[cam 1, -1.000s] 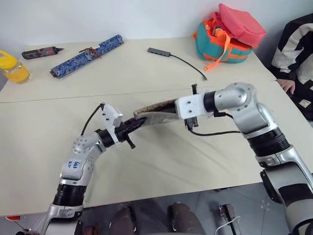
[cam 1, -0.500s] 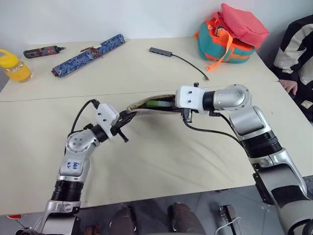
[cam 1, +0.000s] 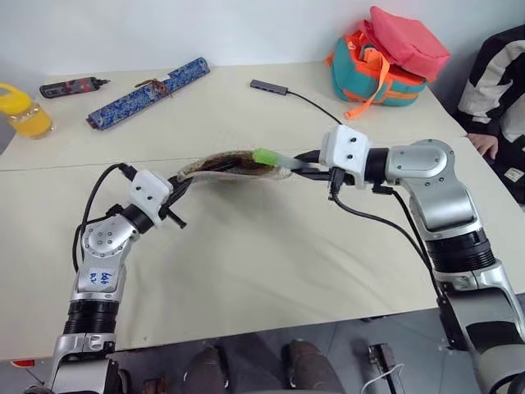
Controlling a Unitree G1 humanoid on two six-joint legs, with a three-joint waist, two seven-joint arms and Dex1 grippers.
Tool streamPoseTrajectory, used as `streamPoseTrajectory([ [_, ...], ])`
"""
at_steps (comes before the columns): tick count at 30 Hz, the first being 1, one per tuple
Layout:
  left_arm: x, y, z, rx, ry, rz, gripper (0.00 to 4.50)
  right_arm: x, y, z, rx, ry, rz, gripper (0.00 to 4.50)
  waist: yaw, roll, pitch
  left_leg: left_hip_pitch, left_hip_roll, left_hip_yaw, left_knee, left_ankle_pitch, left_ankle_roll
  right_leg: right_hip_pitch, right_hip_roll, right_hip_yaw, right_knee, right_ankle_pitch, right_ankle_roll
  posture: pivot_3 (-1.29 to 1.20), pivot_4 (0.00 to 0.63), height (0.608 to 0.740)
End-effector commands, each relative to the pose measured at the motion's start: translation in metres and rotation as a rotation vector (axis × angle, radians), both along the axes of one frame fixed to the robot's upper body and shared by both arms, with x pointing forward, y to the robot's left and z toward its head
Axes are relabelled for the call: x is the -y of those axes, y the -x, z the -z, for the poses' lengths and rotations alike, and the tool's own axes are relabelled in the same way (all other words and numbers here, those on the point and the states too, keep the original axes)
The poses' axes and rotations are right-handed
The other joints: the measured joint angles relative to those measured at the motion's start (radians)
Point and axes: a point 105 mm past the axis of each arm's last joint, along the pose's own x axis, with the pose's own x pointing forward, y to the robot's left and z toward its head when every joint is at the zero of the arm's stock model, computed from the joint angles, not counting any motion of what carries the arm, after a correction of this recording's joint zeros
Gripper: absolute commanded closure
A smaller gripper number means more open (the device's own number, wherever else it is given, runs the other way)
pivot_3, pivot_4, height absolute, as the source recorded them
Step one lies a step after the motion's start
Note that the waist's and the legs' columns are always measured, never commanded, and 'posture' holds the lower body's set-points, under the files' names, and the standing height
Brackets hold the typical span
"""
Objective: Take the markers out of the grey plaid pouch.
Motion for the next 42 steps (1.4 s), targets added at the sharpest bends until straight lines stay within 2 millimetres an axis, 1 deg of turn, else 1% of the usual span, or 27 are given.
streamPoseTrajectory([
  [1, -0.009, 0.009, -0.014, 0.027, 0.085, 0.005, 4.50, 0.051, -0.023, 0.017, 0.065, 0.062, 0.241, 4.07, -0.001, 0.000, 0.000, 0.000, 0.000, 0.000, 0.000, 0.000, 0.000, 0.000, 0.000, 0.000, -0.001, 0.000, 0.000, 0.00, 0.150, 0.740],
  [3, -0.004, 0.014, -0.013, 0.002, 0.145, 0.047, 4.50, 0.059, -0.030, 0.033, 0.053, 0.039, 0.294, 4.07, -0.006, 0.000, 0.000, 0.000, 0.000, 0.001, 0.000, 0.000, 0.000, 0.000, 0.000, 0.000, -0.001, 0.000, 0.000, 0.00, 0.150, 0.740],
  [4, 0.001, 0.017, -0.013, -0.009, 0.163, 0.080, 4.50, 0.058, -0.030, 0.044, 0.052, 0.068, 0.291, 4.07, -0.007, 0.000, 0.000, 0.000, 0.000, 0.001, -0.001, 0.000, 0.000, 0.000, 0.001, 0.000, -0.001, 0.000, 0.000, 0.00, 0.150, 0.740],
  [6, 0.010, 0.021, -0.013, -0.025, 0.179, 0.126, 4.50, 0.055, -0.033, 0.055, 0.051, 0.025, 0.303, 4.07, -0.014, 0.000, 0.000, 0.000, 0.001, 0.001, -0.001, 0.000, 0.000, 0.000, 0.001, 0.001, 0.000, 0.000, 0.000, 0.00, 0.150, 0.740],
  [7, 0.013, 0.022, -0.013, -0.028, 0.176, 0.134, 4.50, 0.054, -0.032, 0.063, 0.038, 0.050, 0.294, 4.07, -0.017, 0.000, 0.000, 0.000, 0.001, 0.001, -0.001, 0.000, 0.000, 0.000, 0.002, 0.001, 0.000, 0.000, 0.000, 0.00, 0.150, 0.740],
  [9, 0.016, 0.022, -0.014, -0.033, 0.188, 0.145, 4.50, 0.053, -0.032, 0.070, 0.011, 0.034, 0.294, 4.07, -0.022, 0.001, 0.000, 0.001, 0.001, 0.001, -0.001, 0.000, -0.001, 0.000, 0.002, 0.002, 0.000, 0.000, 0.000, 0.00, 0.150, 0.740],
  [11, 0.017, 0.022, -0.015, -0.036, 0.189, 0.146, 4.50, 0.049, -0.029, 0.072, -0.053, 0.001, 0.286, 3.36, -0.023, 0.000, 0.000, 0.001, 0.001, 0.001, -0.001, 0.000, -0.001, 0.000, 0.002, 0.002, 0.001, 0.000, 0.000, 0.00, 0.150, 0.740],
  [12, 0.017, 0.022, -0.015, -0.037, 0.188, 0.146, 4.50, 0.047, -0.028, 0.072, -0.072, -0.004, 0.275, 3.14, -0.023, 0.000, 0.000, 0.001, 0.001, 0.001, -0.001, 0.000, -0.001, 0.000, 0.002, 0.002, 0.001, 0.000, 0.000, 0.00, 0.150, 0.740],
  [15, 0.019, 0.022, -0.015, -0.041, 0.188, 0.153, 4.50, 0.044, -0.027, 0.058, -0.065, -0.037, 0.268, 2.10, -0.022, 0.000, 0.000, 0.001, 0.001, 0.000, -0.001, 0.000, -0.001, 0.000, 0.002, 0.002, 0.001, 0.000, 0.000, 0.00, 0.150, 0.740],
  [16, 0.020, 0.022, -0.015, -0.042, 0.188, 0.155, 4.50, 0.044, -0.027, 0.055, -0.069, -0.039, 0.264, 1.82, -0.021, 0.001, 0.000, 0.001, 0.001, 0.000, -0.001, 0.000, -0.001, 0.000, 0.002, 0.002, 0.001, 0.000, 0.000, 0.00, 0.150, 0.740],
  [18, 0.023, 0.023, -0.015, -0.048, 0.193, 0.170, 4.50, 0.039, -0.022, 0.035, -0.092, -0.129, 0.225, 1.18, -0.019, 0.000, 0.000, 0.001, 0.001, 0.000, -0.001, 0.000, -0.001, 0.000, 0.002, 0.002, 0.001, 0.000, 0.000, 0.00, 0.150, 0.740],
  [19, 0.024, 0.023, -0.014, -0.053, 0.191, 0.178, 4.50, 0.033, -0.018, 0.021, -0.096, -0.170, 0.190, 0.86, -0.017, 0.001, 0.000, 0.001, 0.001, 0.000, -0.001, 0.000, -0.001, 0.000, 0.002, 0.002, 0.001, 0.000, 0.000, 0.00, 0.150, 0.740],
  [23, 0.028, 0.022, -0.012, -0.060, 0.174, 0.192, 4.50, 0.016, -0.003, -0.022, -0.088, -0.261, 0.076, 0.86, -0.015, 0.001, 0.000, 0.001, 0.001, 0.000, -0.001, 0.000, -0.001, 0.000, 0.002, 0.002, 0.001, 0.000, 0.000, 0.00, 0.150, 0.740],
  [26, 0.031, 0.021, -0.010, -0.070, 0.169, 0.198, 4.50, 0.002, 0.010, -0.049, -0.048, -0.274, -0.017, 0.86, -0.008, 0.001, 0.000, 0.001, 0.001, -0.001, -0.001, 0.000, -0.001, 0.000, 0.002, 0.002, 0.001, 0.000, 0.000, 0.00, 0.150, 0.740],
  [28, 0.034, 0.016, -0.004, -0.100, 0.174, 0.195, 4.50, -0.019, 0.027, -0.065, -0.035, -0.296, -0.147, 0.86, -0.006, 0.001, 0.000, 0.001, 0.001, -0.001, -0.001, 0.000, -0.001, 0.000, 0.002, 0.002, 0.001, 0.000, 0.000, 0.00, 0.150, 0.740],
  [29, 0.037, 0.015, -0.001, -0.111, 0.172, 0.202, 4.50, -0.033, 0.037, -0.070, -0.055, -0.317, -0.221, 1.03, -0.005, 0.001, 0.000, 0.001, 0.001, -0.001, -0.001, 0.000, -0.001, 0.000, 0.002, 0.002, 0.000, 0.000, 0.000, 0.00, 0.150, 0.740],
  [30, 0.041, 0.014, 0.000, -0.118, 0.170, 0.211, 4.50, -0.042, 0.044, -0.072, -0.072, -0.337, -0.264, 1.25, -0.005, 0.001, 0.000, 0.001, 0.001, -0.001, -0.001, 0.000, -0.001, 0.000, 0.002, 0.002, 0.000, 0.000, 0.000, 0.00, 0.150, 0.740],
  [31, 0.043, 0.013, 0.002, -0.124, 0.165, 0.220, 4.50, -0.048, 0.047, -0.073, -0.083, -0.350, -0.280, 1.47, -0.004, 0.001, 0.000, 0.001, 0.001, -0.001, -0.001, 0.000, -0.001, 0.000, 0.002, 0.002, 0.000, 0.000, 0.000, 0.00, 0.150, 0.740],
  [32, 0.046, 0.013, 0.003, -0.126, 0.154, 0.230, 4.50, -0.055, 0.047, -0.071, -0.069, -0.343, -0.288, 1.87, -0.004, 0.001, 0.000, 0.000, 0.001, -0.001, -0.001, 0.000, -0.001, 0.000, 0.002, 0.002, 0.001, 0.000, 0.000, 0.00, 0.150, 0.740],
  [33, 0.049, 0.013, 0.003, -0.130, 0.147, 0.239, 4.50, -0.061, 0.045, -0.063, -0.047, -0.297, -0.288, 2.08, -0.004, 0.001, 0.000, 0.000, 0.001, -0.001, -0.001, 0.000, -0.001, 0.000, 0.002, 0.002, 0.001, 0.000, 0.000, 0.00, 0.150, 0.740],
  [34, 0.051, 0.013, 0.004, -0.133, 0.142, 0.244, 4.50, -0.066, 0.045, -0.053, -0.039, -0.256, -0.292, 2.44, -0.005, 0.001, 0.000, 0.000, 0.001, -0.001, 0.000, 0.000, -0.001, 0.000, 0.002, 0.002, 0.001, 0.000, 0.000, 0.00, 0.150, 0.740],
  [37, 0.053, 0.012, 0.003, -0.125, 0.140, 0.236, 4.50, -0.074, 0.039, -0.041, -0.052, -0.255, -0.288, 3.47, -0.005, 0.001, 0.000, 0.000, 0.001, -0.001, 0.000, 0.000, -0.001, 0.000, 0.002, 0.002, 0.000, 0.000, 0.000, 0.00, 0.150, 0.740],
  [38, 0.055, 0.012, 0.003, -0.125, 0.142, 0.237, 4.50, -0.076, 0.037, -0.034, -0.041, -0.222, -0.285, 3.84, -0.005, 0.001, 0.000, 0.000, 0.001, -0.001, 0.000, 0.000, -0.001, 0.000, 0.002, 0.002, 0.000, 0.000, 0.000, 0.00, 0.150, 0.740],
  [40, 0.061, 0.015, 0.001, -0.119, 0.158, 0.261, 4.50, -0.074, 0.028, -0.013, -0.004, -0.091, -0.256, 4.48, -0.005, 0.001, 0.000, 0.000, 0.001, -0.001, 0.000, 0.000, -0.001, 0.000, 0.002, 0.002, 0.001, 0.000, 0.000, 0.00, 0.150, 0.740],
  [42, 0.065, 0.014, 0.000, -0.118, 0.160, 0.268, 4.50, -0.071, 0.024, 0.001, 0.005, -0.007, -0.255, 4.48, -0.005, 0.001, 0.000, 0.000, 0.001, -0.001, 0.000, 0.000, -0.001, 0.000, 0.002, 0.002, 0.000, 0.000, 0.000, 0.00, 0.150, 0.740],
])
